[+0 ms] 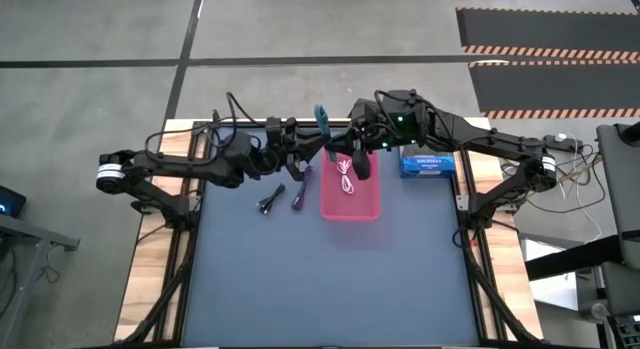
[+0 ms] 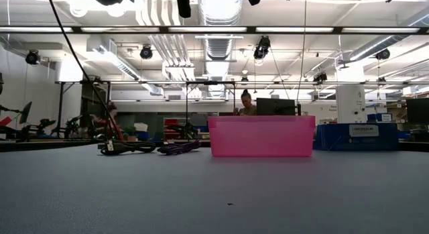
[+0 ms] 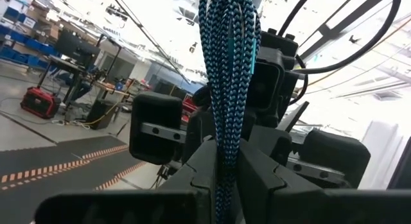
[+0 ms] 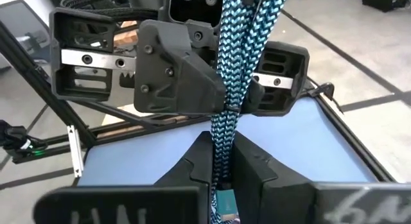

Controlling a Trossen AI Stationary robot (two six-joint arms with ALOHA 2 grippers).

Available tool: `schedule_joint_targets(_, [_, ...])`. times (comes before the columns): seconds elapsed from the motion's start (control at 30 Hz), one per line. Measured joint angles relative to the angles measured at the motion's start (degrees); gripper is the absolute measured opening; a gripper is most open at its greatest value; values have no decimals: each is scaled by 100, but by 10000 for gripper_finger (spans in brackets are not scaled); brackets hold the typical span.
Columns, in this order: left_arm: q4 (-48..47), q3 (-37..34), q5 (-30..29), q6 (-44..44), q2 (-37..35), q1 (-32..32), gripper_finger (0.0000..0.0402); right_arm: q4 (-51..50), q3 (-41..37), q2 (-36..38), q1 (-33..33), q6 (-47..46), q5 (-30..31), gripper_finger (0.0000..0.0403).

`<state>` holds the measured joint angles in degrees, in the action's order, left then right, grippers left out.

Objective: Pick and place USB-C Cables
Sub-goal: Put the blue USB cable into the red bin

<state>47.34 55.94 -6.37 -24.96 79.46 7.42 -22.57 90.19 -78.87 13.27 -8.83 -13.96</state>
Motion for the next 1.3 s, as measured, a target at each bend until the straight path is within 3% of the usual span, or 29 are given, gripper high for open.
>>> schedule_joint_targets(0.1, [-40, -7, -13, -18, 0, 0, 42, -79, 0, 0, 1, -14, 3, 22])
schedule_joint_targets(0.37, [-39, -15, 90, -23, -16, -2, 139, -190, 0, 39, 23, -180, 5, 21])
schedule_joint_targets(0.53, [-394, -185, 122, -16, -282, 0, 176, -931, 93, 74, 123, -534, 76, 20])
schedule_joint_targets(0.83, [-2607, -295, 130, 66, -1074, 42, 182, -2324, 506, 74, 138, -2034, 959, 20])
schedule_joint_targets(1.07, [-4042, -295, 113, 772, -1843, 282, 182, -2391, 553, -73, -257, -3757, 1418, 21])
schedule_joint_targets(1.3, [-4703, -295, 127, 1576, -2694, 308, 183, -2440, 553, -660, -598, -4988, 1554, 21])
